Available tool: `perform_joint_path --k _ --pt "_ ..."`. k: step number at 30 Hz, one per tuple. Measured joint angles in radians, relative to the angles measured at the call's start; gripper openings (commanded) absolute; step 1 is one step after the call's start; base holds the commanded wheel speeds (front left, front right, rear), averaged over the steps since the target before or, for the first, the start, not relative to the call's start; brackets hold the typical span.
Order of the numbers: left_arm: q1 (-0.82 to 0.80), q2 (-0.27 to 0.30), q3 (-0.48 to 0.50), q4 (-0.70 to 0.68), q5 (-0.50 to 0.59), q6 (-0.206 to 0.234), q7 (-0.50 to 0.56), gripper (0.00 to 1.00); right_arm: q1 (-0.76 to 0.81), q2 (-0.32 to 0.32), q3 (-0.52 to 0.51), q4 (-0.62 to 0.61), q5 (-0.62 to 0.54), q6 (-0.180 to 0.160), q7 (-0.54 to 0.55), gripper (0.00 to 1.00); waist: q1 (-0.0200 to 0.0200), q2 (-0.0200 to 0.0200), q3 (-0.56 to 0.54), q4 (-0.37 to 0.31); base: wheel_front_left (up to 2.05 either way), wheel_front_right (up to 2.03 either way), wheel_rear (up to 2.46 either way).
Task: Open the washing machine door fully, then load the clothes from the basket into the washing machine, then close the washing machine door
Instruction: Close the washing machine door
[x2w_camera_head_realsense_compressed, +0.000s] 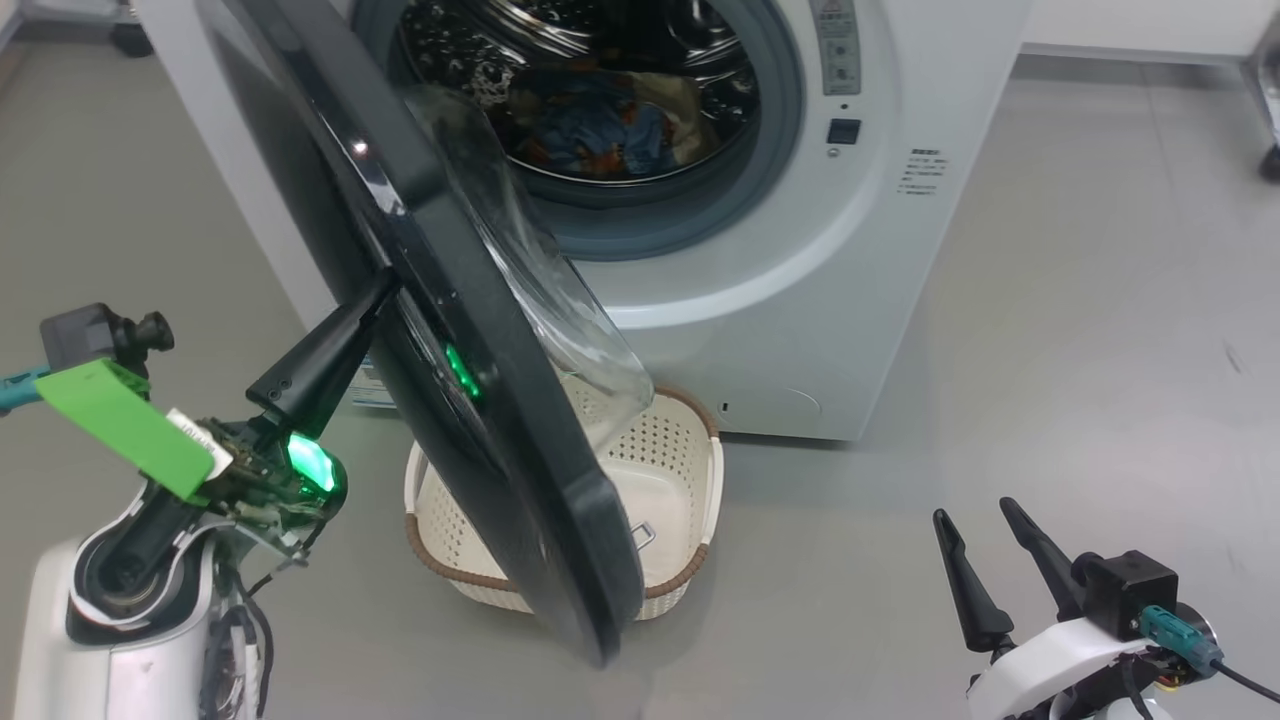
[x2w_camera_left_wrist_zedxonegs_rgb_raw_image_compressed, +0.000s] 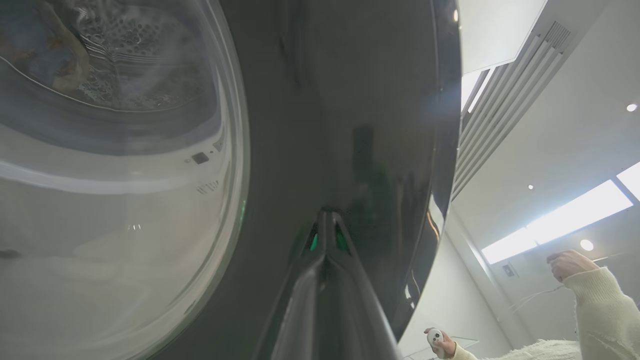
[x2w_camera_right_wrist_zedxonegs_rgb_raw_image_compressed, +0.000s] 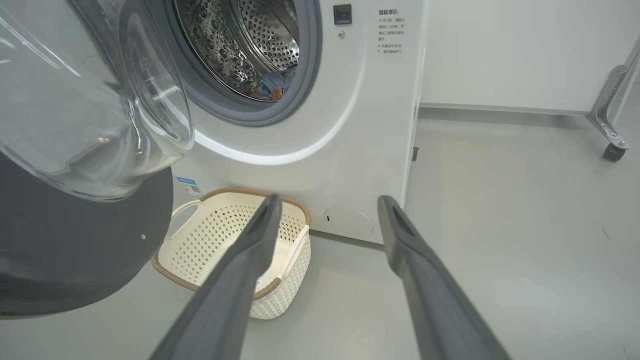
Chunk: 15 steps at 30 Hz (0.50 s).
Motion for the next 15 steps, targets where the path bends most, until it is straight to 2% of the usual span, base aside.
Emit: perform_joint_path --k 15 --pt "-0.107 -0.001 -0.08 0.138 0.07 0.0 -0.245 0.0 0.0 -0.012 0.0 -0.001 -0.002 0.0 0.0 1.0 0.0 0.0 0.005 -0.104 0.0 0.0 0.0"
